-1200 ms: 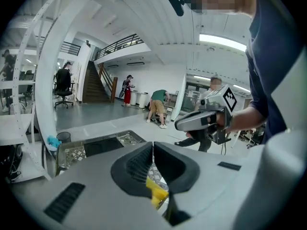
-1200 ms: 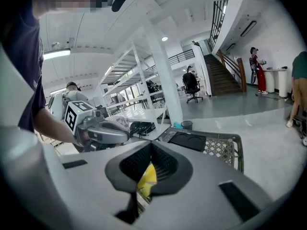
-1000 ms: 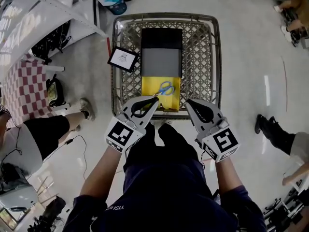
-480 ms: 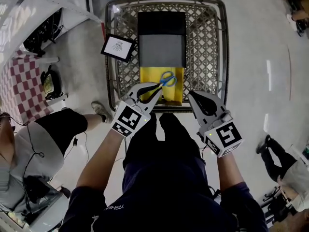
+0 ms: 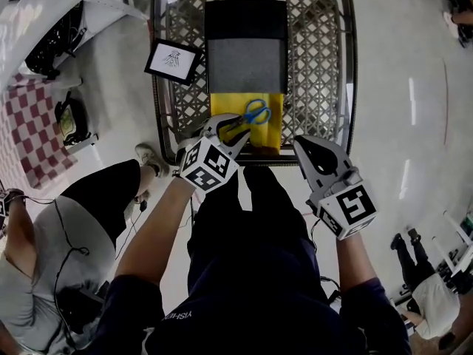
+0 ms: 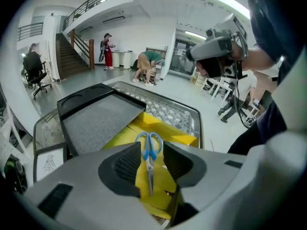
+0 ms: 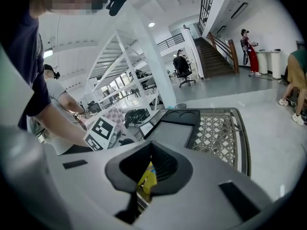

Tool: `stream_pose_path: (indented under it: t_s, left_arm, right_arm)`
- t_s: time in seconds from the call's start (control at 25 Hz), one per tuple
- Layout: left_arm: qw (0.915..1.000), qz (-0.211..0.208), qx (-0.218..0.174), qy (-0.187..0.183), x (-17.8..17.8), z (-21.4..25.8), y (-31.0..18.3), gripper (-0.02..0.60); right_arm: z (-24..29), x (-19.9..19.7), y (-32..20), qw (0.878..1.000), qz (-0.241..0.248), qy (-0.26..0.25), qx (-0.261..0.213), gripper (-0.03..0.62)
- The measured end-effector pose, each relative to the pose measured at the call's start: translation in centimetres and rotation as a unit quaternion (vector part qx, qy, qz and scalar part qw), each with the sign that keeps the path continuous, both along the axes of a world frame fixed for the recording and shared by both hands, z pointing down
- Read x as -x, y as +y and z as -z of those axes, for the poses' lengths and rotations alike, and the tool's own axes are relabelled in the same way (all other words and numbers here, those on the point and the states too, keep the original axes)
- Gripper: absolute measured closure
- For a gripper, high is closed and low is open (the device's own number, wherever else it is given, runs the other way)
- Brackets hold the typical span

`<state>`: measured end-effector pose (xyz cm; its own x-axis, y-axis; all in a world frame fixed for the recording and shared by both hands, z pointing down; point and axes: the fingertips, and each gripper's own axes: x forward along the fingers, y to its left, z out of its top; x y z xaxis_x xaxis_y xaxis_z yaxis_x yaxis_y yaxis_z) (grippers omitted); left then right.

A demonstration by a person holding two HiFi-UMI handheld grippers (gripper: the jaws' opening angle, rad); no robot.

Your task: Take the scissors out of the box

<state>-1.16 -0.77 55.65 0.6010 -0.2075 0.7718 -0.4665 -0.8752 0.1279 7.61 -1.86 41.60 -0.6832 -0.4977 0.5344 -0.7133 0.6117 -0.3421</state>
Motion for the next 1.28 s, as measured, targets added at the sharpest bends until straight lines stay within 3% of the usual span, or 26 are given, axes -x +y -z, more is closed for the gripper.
stream_pose_path:
  t_s: [0.24,0.48,0.68,1.04,1.28]
  left_arm:
    - [0.9968,-0.033,0.020,-0.070,0.4,-3.5,0.5,0.425]
    - [0.9896,-0.048,0.048,-0.127,0.8,-6.3,1.0,0.426]
    - [0.9820,-0.061,0.048,-0.172,0.8,-7.4,1.3,0.433]
    - [0.9718,-0.077,0.045,-0.219,1.2,-8.4,1.2,0.459]
    - [0.9696,-0.082,0.057,-0.223,1.1,-8.5,1.3,0.476]
  right_arm:
    - [-0.9,-0.3,0.3,1.000,-0.002,0.007,0.014,0.576]
    - [-1.7,-0.5,0.3,1.000,0.000,0.012,0.023,0.576]
    - [-1.8,-0.6,0.7,1.000,0.002,0.015,0.024,0.577]
    - [-2.0,-0.8,0.7,1.000,0.001,0.016,0.026,0.576]
    - [-1.9,-0.7,1.2,1.000,0.003,0.014,0.027,0.577]
